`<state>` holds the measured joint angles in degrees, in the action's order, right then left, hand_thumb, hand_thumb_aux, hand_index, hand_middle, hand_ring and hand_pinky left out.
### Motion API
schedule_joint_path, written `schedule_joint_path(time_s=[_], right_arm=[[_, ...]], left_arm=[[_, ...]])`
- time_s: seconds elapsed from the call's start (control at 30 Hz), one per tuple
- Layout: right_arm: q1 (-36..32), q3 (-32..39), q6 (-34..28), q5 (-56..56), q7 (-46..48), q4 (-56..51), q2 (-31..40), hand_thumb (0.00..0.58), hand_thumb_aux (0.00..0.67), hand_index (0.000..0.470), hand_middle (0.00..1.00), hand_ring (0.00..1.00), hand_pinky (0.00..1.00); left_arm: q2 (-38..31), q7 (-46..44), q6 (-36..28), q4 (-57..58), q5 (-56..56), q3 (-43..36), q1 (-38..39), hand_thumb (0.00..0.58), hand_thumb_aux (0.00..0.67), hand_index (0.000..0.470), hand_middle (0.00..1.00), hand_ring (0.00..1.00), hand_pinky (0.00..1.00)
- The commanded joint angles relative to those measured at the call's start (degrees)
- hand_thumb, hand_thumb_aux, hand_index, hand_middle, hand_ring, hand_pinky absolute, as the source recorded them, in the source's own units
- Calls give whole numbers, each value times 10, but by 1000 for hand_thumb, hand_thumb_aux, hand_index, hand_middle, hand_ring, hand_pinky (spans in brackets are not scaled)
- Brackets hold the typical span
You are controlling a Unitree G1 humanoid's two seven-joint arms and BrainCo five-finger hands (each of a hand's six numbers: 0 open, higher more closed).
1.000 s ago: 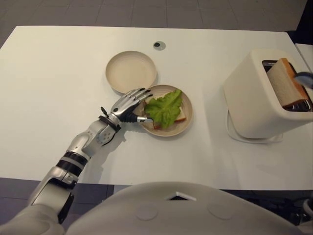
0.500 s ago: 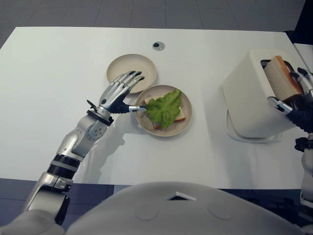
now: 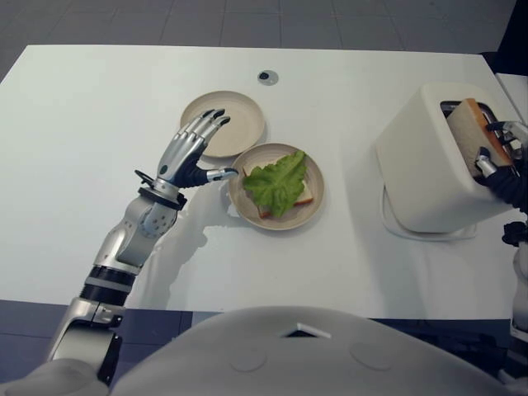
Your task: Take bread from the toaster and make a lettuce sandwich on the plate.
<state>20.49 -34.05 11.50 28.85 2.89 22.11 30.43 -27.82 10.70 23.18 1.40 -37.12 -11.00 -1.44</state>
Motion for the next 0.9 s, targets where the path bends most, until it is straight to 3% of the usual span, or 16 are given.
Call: schedule_joint_path(time_s=[0.03, 0.3, 0.5, 0.67, 0.9], right_arm=[[-19, -14, -1, -21, -16, -2, 3, 580, 670, 470, 1000, 1000, 1000], [-48, -55, 4, -56, -42, 18, 3, 580, 670, 470, 1000, 1000, 1000], [-128, -47, -9, -245, -20, 85, -12, 580, 670, 470, 1000, 1000, 1000], [-184, 76, -73, -372, 35, 142, -29, 580, 670, 470, 1000, 1000, 1000], [-197, 299, -121, -354, 72, 75, -114, 580, 670, 470, 1000, 1000, 1000]], left_arm=[[6, 5, 2, -2, 2, 7, 11, 0, 0, 0, 0, 0, 0], [13, 13, 5, -4, 2, 15, 16, 0, 0, 0, 0, 0, 0], [21, 30, 13, 0, 5, 24, 15, 0, 0, 0, 0, 0, 0], [29, 36, 22, 15, 6, 23, 4, 0, 0, 0, 0, 0, 0], [43, 38, 37, 46, 3, 9, -23, 0, 0, 0, 0, 0, 0]])
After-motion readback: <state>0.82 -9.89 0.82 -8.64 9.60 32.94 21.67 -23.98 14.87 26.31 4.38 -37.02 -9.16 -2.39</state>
